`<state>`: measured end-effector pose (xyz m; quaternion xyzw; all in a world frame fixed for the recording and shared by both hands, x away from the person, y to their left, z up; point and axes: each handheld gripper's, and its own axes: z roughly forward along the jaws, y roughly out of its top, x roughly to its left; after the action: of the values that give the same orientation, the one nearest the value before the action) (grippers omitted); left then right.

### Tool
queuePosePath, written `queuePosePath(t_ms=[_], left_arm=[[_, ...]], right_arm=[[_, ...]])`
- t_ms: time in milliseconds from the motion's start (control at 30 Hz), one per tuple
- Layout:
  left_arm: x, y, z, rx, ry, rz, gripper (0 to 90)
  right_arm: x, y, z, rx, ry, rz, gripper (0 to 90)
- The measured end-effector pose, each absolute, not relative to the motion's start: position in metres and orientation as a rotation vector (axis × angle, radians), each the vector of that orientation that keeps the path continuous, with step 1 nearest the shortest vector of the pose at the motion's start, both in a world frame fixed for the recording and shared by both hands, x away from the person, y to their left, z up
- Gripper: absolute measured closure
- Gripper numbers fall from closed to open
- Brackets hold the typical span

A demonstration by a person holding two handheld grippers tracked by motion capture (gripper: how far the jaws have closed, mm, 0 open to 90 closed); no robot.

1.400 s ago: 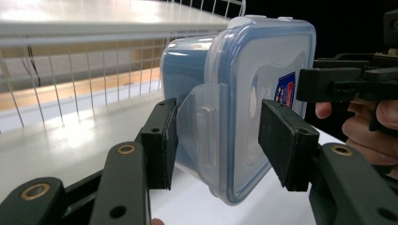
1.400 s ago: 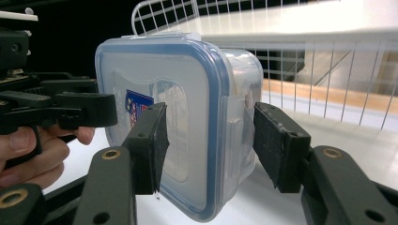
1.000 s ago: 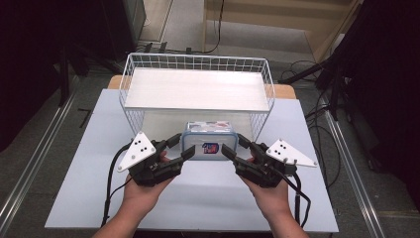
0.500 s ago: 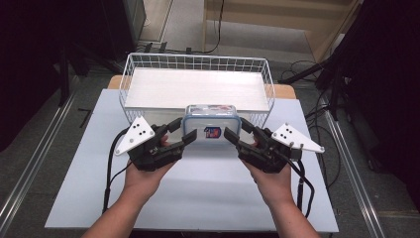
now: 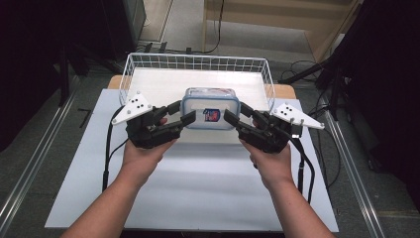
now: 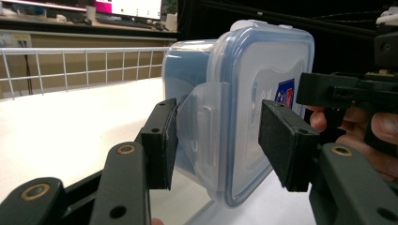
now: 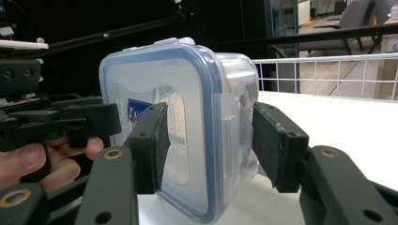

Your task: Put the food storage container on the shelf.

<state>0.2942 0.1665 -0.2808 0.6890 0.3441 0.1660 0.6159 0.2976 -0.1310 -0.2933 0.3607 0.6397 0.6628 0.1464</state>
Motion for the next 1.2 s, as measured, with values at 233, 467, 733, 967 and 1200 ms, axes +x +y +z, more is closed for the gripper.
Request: queuePosePath(t_ms=[233,467,733,967,1200], left_arm=[[0.313,0.171,-0.274,1.604,0.852,0.318,48.9],[0.328,0.179,-0.274,1.556,0.909,0.234,49.8],[0.34,0.185,-0.273,1.537,0.979,0.162,49.9],[0.35,0.183,-0.269,1.539,1.03,0.12,50.0],[0.356,0.181,-0.27,1.535,1.09,0.082,50.0]], right_arm=[[0.317,-0.129,-0.29,1.103,1.867,1.919,49.6],[0.332,-0.125,-0.288,1.173,1.904,1.923,50.2],[0.345,-0.121,-0.282,1.226,1.958,1.898,50.6],[0.357,-0.122,-0.276,1.31,1.987,1.892,50.8],[0.367,-0.124,-0.279,1.41,1.989,1.915,51.1]])
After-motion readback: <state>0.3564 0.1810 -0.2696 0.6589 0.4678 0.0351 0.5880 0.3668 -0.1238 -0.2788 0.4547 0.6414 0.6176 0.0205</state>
